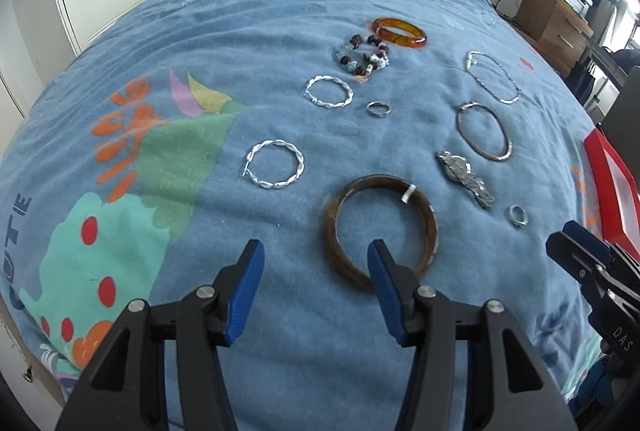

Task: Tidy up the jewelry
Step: 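Grasp the silver ring with the right tool while the left tool grasps the brown bangle, then carry the silver ring and brown bangle with both tools over the red box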

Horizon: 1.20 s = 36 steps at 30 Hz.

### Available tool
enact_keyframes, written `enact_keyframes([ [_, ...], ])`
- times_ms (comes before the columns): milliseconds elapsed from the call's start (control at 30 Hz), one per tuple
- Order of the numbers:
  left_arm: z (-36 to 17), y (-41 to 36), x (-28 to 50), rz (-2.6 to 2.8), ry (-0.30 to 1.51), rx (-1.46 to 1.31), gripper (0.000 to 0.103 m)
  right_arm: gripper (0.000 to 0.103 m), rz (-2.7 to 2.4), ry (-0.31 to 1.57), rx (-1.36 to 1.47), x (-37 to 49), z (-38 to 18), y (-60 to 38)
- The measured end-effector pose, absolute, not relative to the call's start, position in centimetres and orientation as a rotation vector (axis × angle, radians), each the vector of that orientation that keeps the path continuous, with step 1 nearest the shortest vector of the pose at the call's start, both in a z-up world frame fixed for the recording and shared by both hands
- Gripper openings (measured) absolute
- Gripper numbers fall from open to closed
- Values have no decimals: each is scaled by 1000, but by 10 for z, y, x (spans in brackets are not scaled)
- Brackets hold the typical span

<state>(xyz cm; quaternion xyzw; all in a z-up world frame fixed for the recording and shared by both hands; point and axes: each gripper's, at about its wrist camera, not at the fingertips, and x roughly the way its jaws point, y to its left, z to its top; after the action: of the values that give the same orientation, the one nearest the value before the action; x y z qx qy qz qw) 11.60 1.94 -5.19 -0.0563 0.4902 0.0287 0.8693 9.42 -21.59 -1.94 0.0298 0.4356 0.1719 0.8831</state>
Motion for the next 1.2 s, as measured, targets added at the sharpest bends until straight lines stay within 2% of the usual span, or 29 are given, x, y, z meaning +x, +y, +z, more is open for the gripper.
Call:
enact_keyframes([
  [133,-64,22,126,69,1044,-140,50,40,389,931,60,113,-31,-209],
  [267,-73,26,132,81,1055,-162,40,34,422,955,54,127,-43,-202],
  [333,-75,26,133,86,1056,-162,34,30,434,963,47,131,-48,-199],
  [467,-77,25,134,98,1050,-141,10,22,436,971,38,135,-54,-198],
  [500,-77,23,134,97,1048,-134,8,19,435,971,38,135,-55,-199],
  [767,-64,20,128,100,1021,-115,8,18,471,958,31,123,-46,-200],
  [1200,-13,1,98,55,955,-111,8,18,436,879,60,75,4,-238],
])
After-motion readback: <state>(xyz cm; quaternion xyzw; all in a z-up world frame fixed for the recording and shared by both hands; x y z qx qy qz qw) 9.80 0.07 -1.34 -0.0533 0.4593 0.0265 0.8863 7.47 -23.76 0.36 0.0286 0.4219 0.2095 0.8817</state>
